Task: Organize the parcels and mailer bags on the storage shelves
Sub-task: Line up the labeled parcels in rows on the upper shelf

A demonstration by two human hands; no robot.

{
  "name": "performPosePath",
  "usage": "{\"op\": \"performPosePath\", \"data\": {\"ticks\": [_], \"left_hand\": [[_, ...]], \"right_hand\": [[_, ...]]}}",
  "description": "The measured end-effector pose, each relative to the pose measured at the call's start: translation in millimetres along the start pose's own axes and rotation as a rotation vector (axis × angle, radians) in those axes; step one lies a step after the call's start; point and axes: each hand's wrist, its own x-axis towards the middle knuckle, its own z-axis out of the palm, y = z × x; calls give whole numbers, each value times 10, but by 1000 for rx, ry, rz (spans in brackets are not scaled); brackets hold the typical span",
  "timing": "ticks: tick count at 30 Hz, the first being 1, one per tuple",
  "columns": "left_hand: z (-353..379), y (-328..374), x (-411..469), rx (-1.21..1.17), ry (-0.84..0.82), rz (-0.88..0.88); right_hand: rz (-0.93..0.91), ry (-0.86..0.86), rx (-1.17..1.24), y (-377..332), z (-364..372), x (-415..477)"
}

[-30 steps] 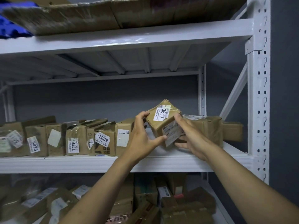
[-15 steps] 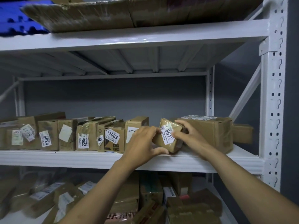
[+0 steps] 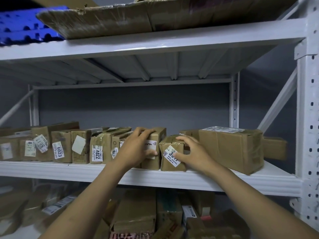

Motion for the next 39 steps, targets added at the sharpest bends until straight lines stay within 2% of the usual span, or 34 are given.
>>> {"op": "performPosePath", "data": {"ticks": [5,8,11,14,17,19,21,24,28,31,35,39], "left_hand": [[23,48,13,129,20,8],[46,156,23,318,89,105],[55,274,81,378,64,175],[25,347,129,372,-5,154],[-19,412,141,394,-46,161],[-31,518,151,389,-41,184],[-14,690,187,355,-19,221],[85,953,273,285,-31,270],[253,1159,356,251,-111,263],[357,1243,369,191,-121,246],[462,1332,420,-94,-29,117],[506,1492,505,-363,-8,-71]], "right_hand": [[-3,2,-61,-78,51,-1],[37,-84,-134,-117,8,-46],[33,-97,-161,-204,-150,-143],[-52,122,-230,-262,-445,-260],[-137,529,-328,-145,-808,-346],[-43,652,-401,-17,-1014,-395],[144,613,-431,132,-1152,-433],[366,452,-315,407,-1246,-449],[472,323,-124,606,-1275,-485],[403,339,-39,604,-1303,-540],[270,428,10,553,-1322,-674],[187,480,303,549,-1406,-843]]}}
